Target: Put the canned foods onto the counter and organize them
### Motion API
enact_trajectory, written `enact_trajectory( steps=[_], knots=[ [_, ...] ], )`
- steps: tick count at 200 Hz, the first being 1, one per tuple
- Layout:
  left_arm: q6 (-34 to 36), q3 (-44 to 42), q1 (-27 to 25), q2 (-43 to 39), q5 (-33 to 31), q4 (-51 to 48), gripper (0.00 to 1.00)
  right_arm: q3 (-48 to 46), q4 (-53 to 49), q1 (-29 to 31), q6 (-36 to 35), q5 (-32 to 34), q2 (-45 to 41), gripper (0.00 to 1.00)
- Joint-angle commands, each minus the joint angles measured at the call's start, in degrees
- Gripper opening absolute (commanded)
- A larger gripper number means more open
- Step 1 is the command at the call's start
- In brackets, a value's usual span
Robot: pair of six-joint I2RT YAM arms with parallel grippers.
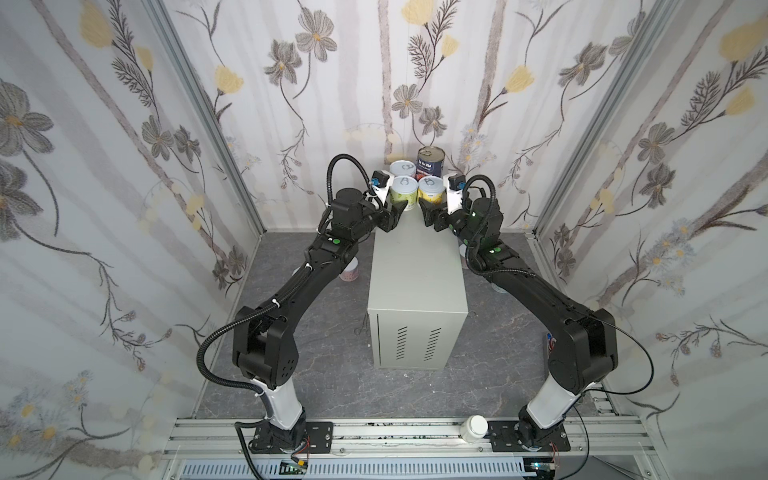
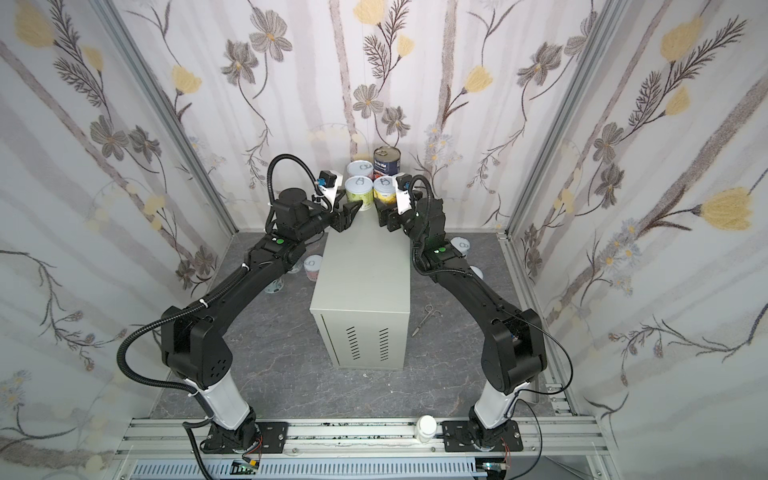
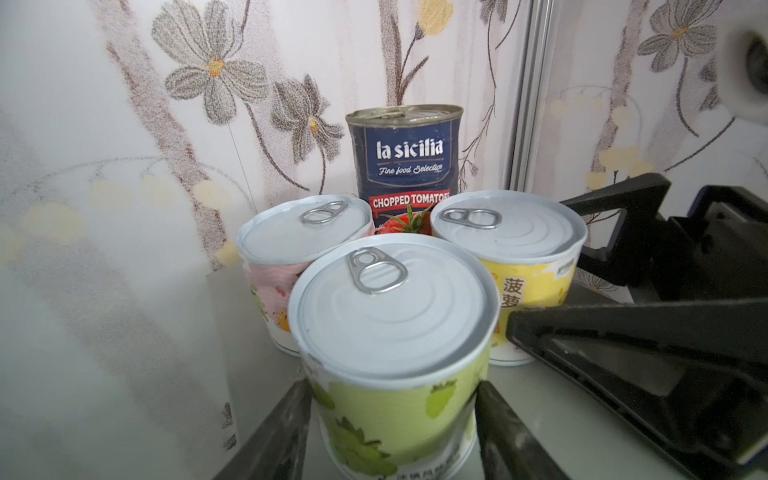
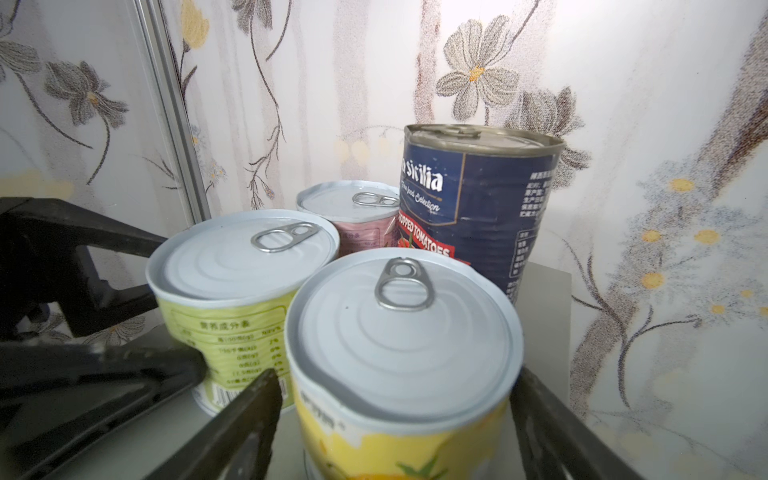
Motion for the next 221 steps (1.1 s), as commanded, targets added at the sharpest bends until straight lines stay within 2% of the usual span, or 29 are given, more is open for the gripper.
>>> enact_trajectory(
  steps=[1, 55, 86, 113, 172, 221],
  knots=[
    [0.7, 0.2, 0.0, 0.3, -0.7, -1.8, 0.61, -0.4, -2.4, 0.4, -0.7, -1.7, 0.0, 0.85],
    [1.1, 0.2, 0.0, -0.3, -0.6, -2.4, 0.63, -0.5, -2.2, 0.5, -0.7, -2.5, -0.1, 0.85],
    [1.1, -0.5, 0.0, -1.6, -0.6, -2.4, 0.72, -0.8, -2.1, 0.4, -1.2, -3.7, -1.1, 0.88],
    [1.2, -1.5, 0.0, -3.0, -0.8, -1.4, 0.75, -1.8, -2.1, 0.4, -1.5, -4.3, -2.6, 0.9],
    [1.9, -1.6, 0.2, -5.5, -2.2, -1.5, 0.77, -5.8, -2.4, 0.3, -2.6, -3.2, -9.2, 0.97],
    [1.2, -0.4, 0.3, -5.1, -1.0, -2.5, 0.76, -8.2, -2.3, -0.3, -2.9, -1.3, -10.9, 0.95]
  ],
)
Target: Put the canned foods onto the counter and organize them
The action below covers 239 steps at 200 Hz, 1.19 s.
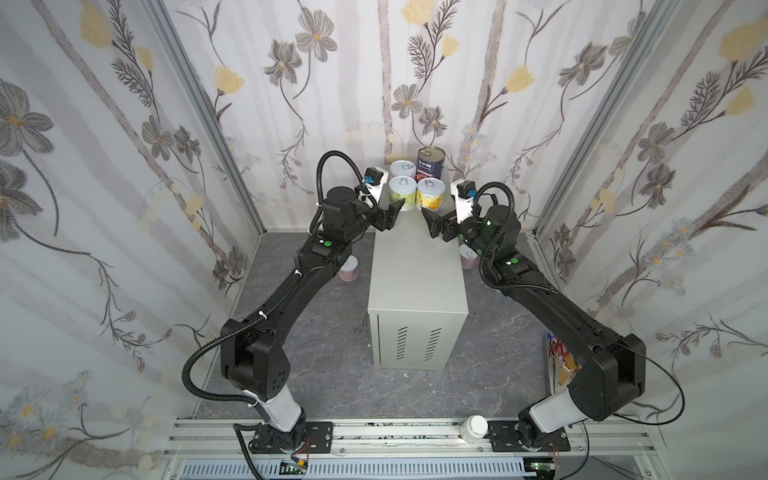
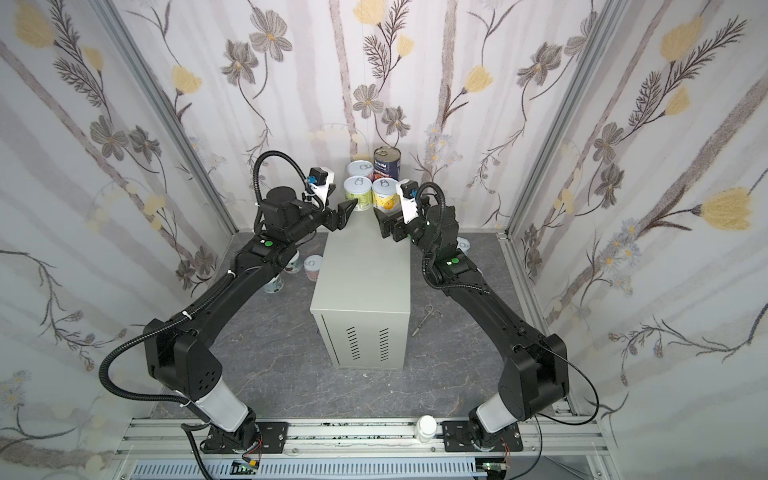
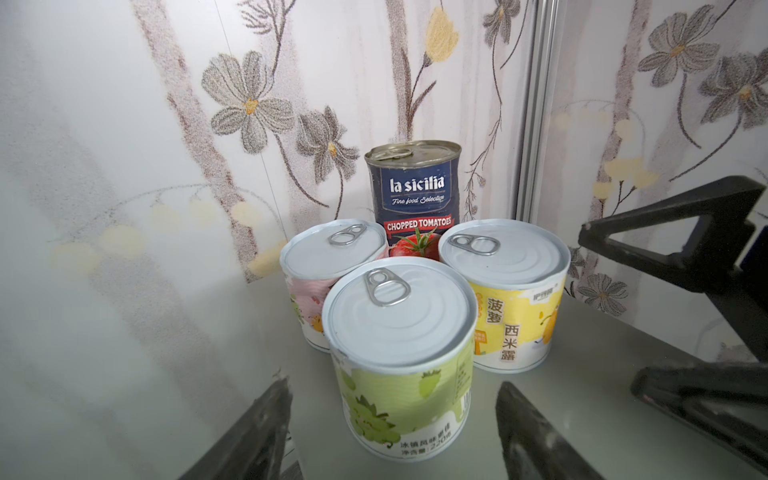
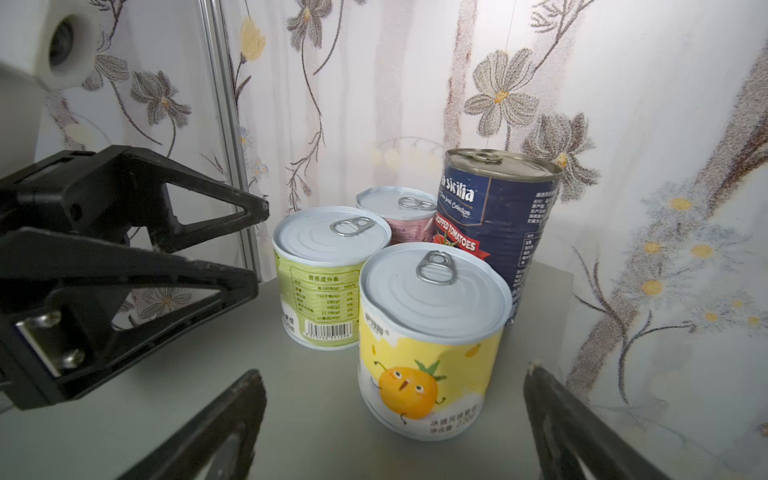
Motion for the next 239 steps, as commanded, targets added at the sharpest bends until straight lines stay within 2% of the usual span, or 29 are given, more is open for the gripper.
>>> enact_trajectory(
  steps=[1, 62, 182, 239],
  knots=[
    [0.1, 1.0, 0.1, 0.1, 0.7, -0.2, 0.76, -0.9, 1.0, -0.2, -1.3, 1.6, -0.4, 0.95],
    [0.4, 0.9, 0.0, 0.4, 1.6, -1.0, 0.71, -0.8, 2.1, -0.4, -1.2, 2.5, 0.9, 0.89],
    [0.5, 2.5, 0.0, 2.2, 2.8, -1.3, 0.69, 1.2, 2.0, -0.5, -1.0, 3.6, 3.1, 0.85],
    [0.6, 2.5, 0.0, 2.5, 2.9, -1.1, 0.69, 1.7, 2.3, -0.4, -1.2, 2.5, 3.2, 0.78]
  ],
)
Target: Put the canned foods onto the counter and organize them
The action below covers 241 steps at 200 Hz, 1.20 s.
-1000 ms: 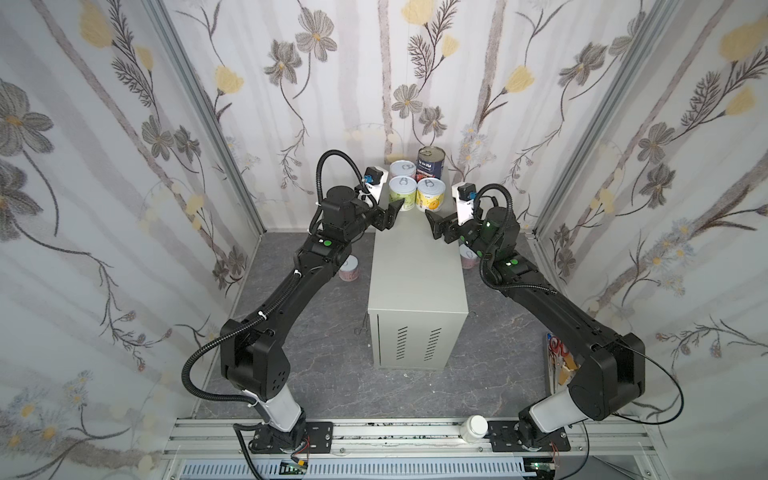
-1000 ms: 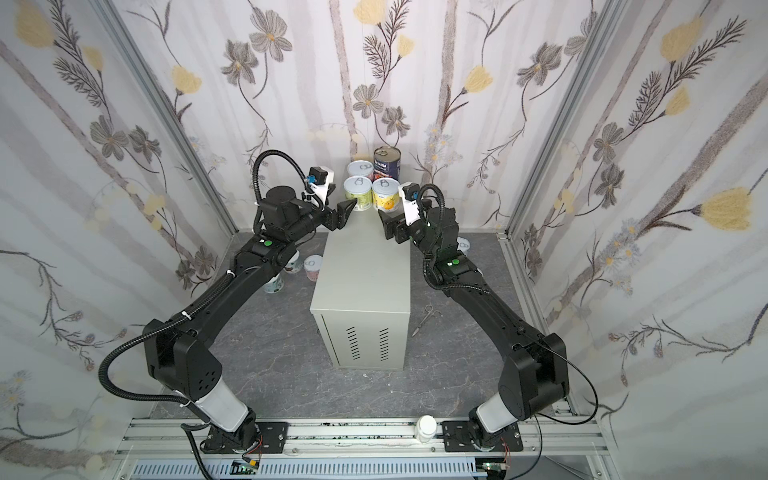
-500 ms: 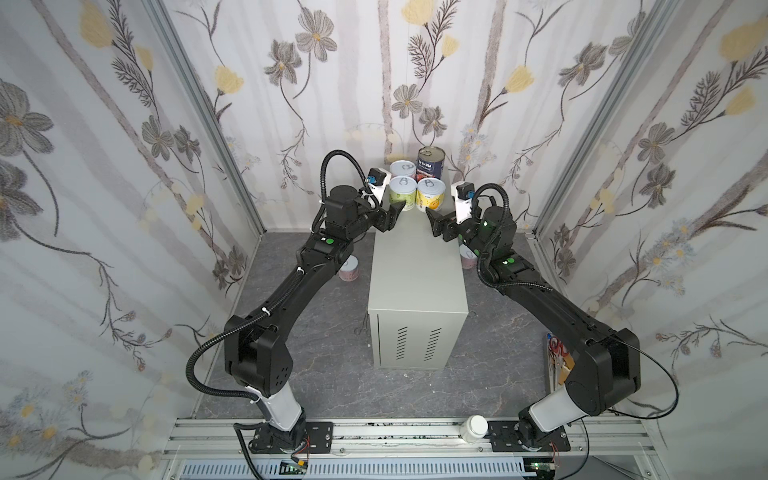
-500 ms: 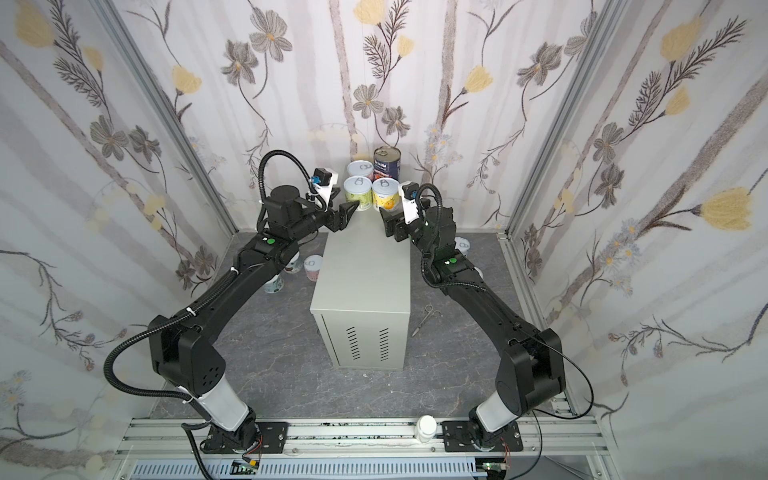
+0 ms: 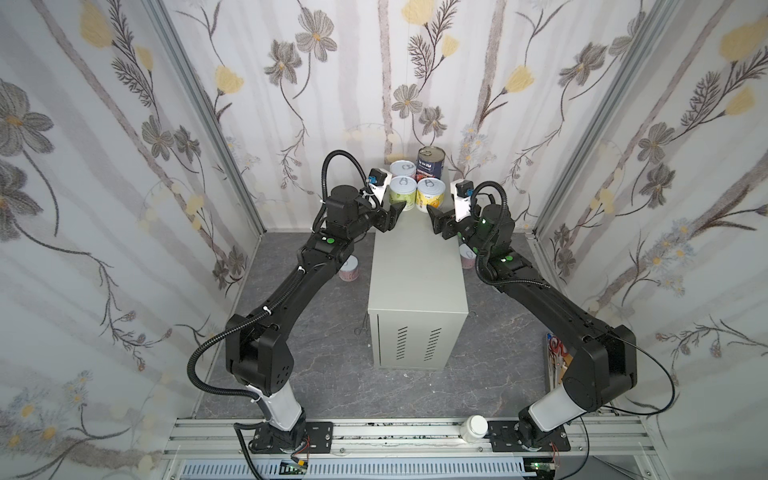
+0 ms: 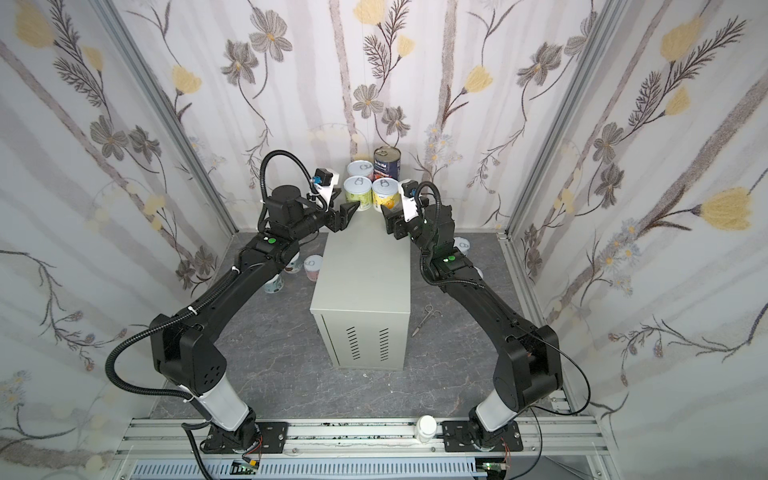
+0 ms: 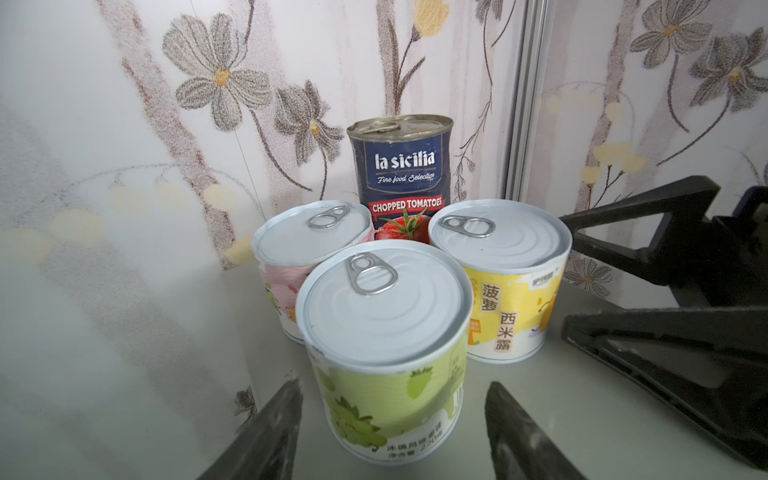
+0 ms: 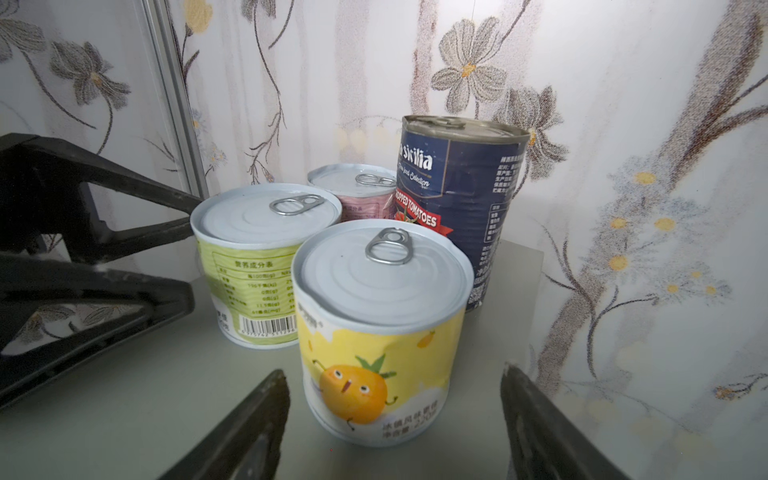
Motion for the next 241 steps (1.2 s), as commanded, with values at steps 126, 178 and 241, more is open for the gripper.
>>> enact_trajectory(
  steps=[126, 178, 241],
  knots=[
    [0.1, 1.0, 0.0, 1.4, 0.9, 2.5, 0.66, 2.2, 1.4, 0.1, -1.3, -2.4, 3.1, 0.72],
    [0.1, 2.1, 0.0, 2.3, 1.5, 2.3, 0.65, 2.5, 1.7, 0.1, -1.5, -2.4, 3.7, 0.7],
    [0.0, 2.6, 0.0, 3.0, 1.7, 2.3, 0.65, 2.9, 1.8, 0.0, -1.8, -2.2, 4.2, 0.67]
  ],
)
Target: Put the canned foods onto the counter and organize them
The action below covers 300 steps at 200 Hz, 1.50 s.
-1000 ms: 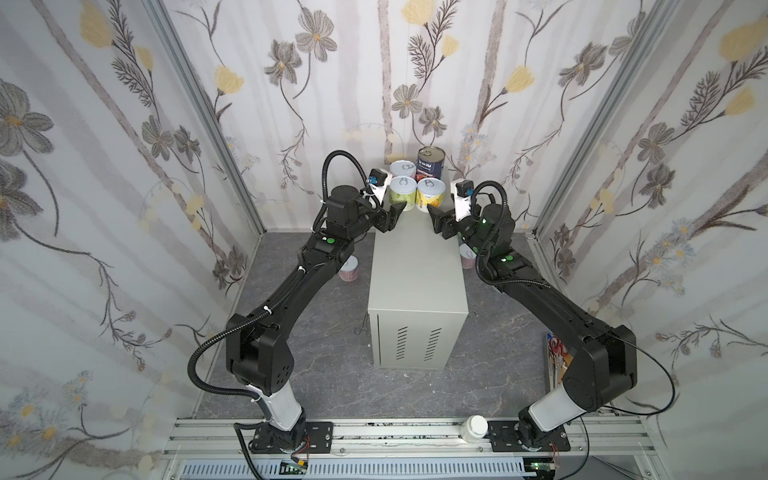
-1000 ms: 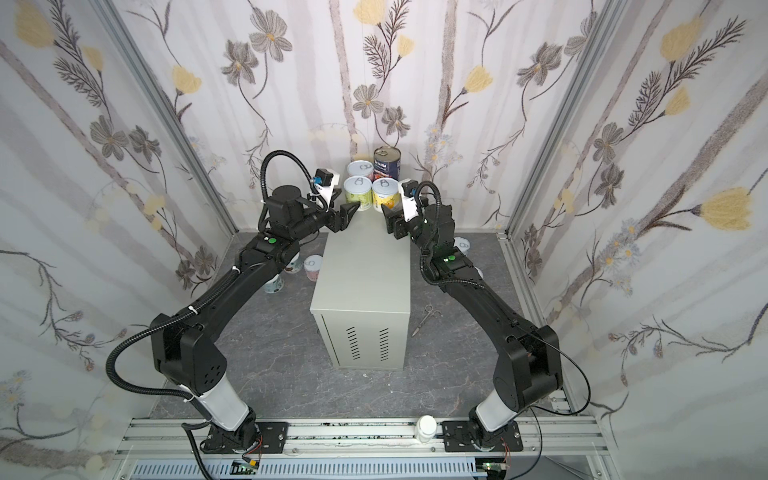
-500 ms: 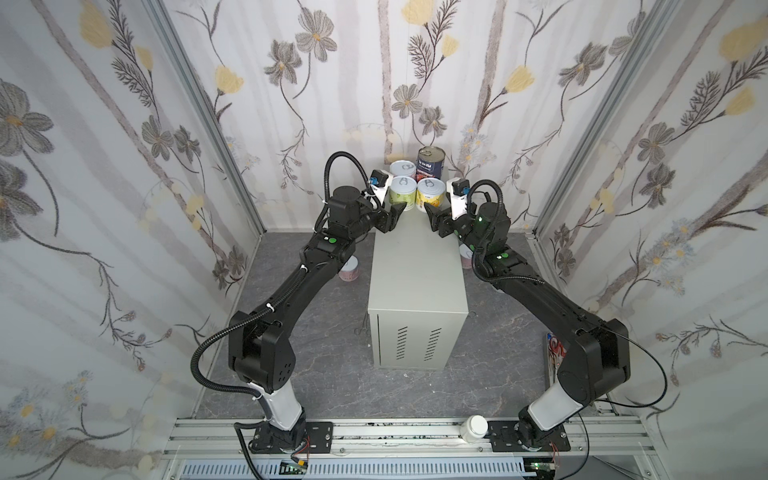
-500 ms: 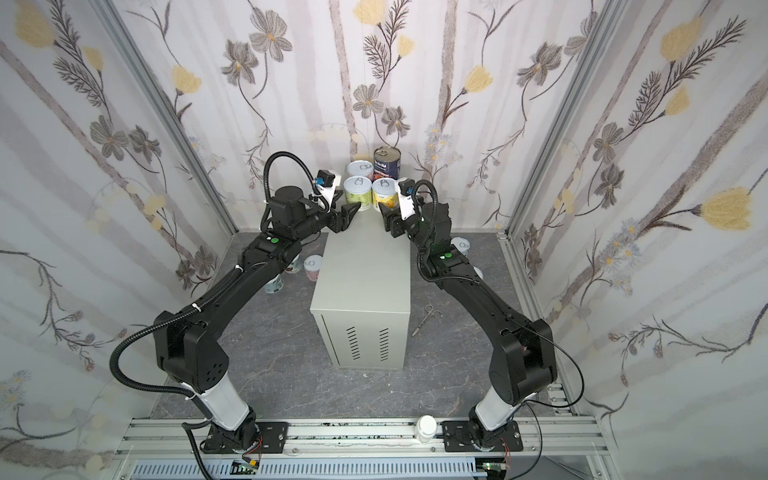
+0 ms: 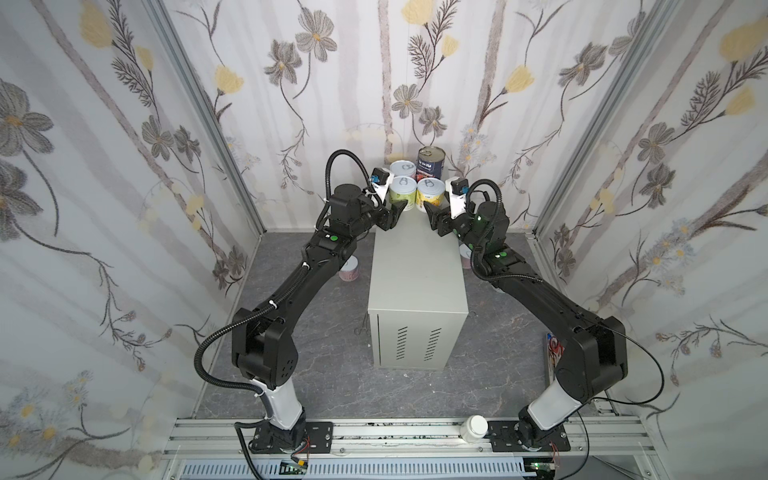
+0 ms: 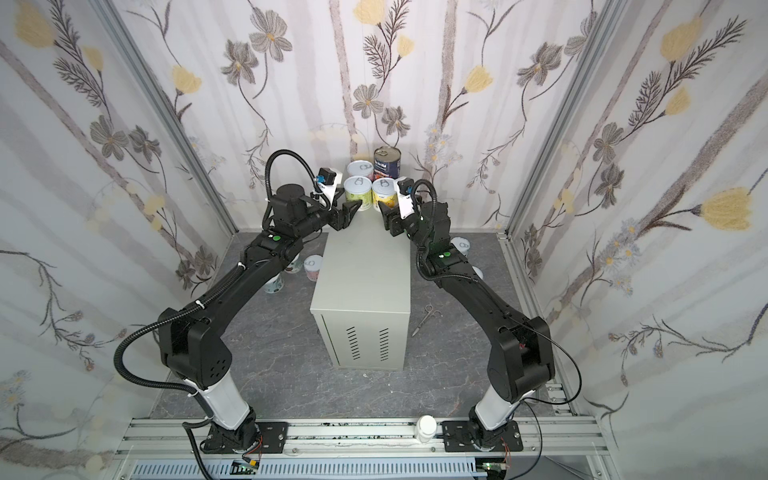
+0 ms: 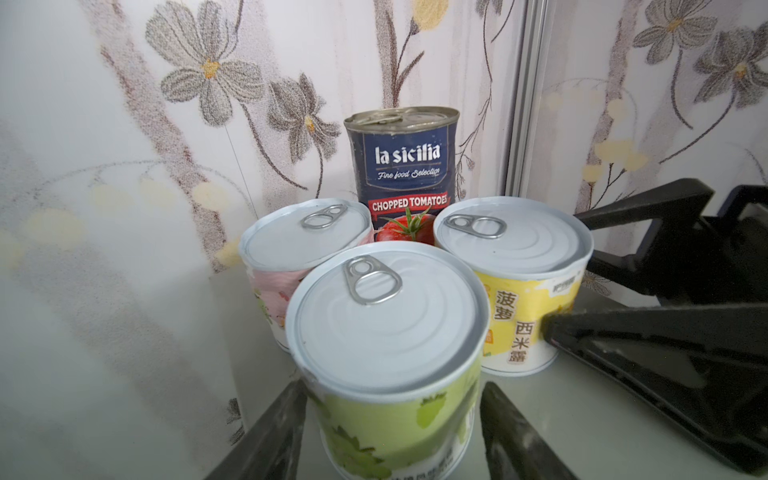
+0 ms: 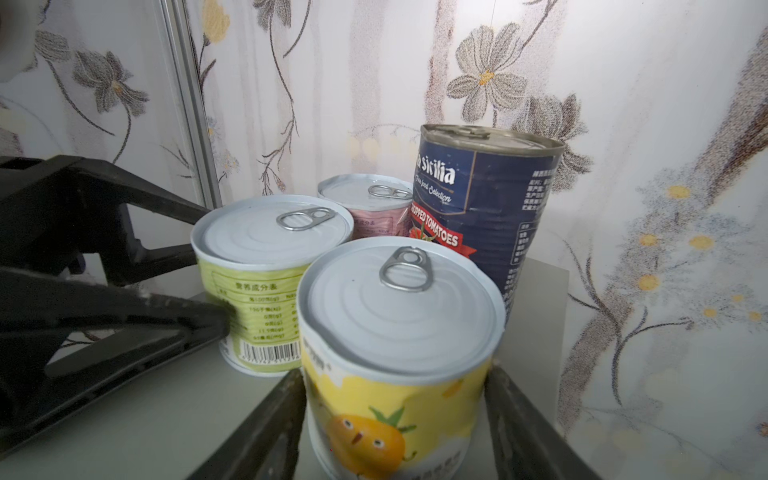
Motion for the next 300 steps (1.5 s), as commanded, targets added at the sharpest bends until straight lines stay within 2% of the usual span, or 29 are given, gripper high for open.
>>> enact_trajectory(
  steps=[1, 212, 300],
  knots=[
    [0.0, 0.6, 0.0, 0.2, 0.9, 1.5, 0.65, 0.3, -0.3, 0.1, -1.7, 0.1, 0.5, 0.67],
    [-0.1, 2.3, -0.1, 1.8, 1.4, 1.3, 0.63, 1.4, -1.0, -0.1, -1.9, -0.4, 1.2, 0.66],
    [0.2, 1.8, -0.2, 0.9, 1.7, 0.4, 0.66, 1.7, -0.9, -0.3, -1.7, 0.2, 1.8, 0.65]
  ],
)
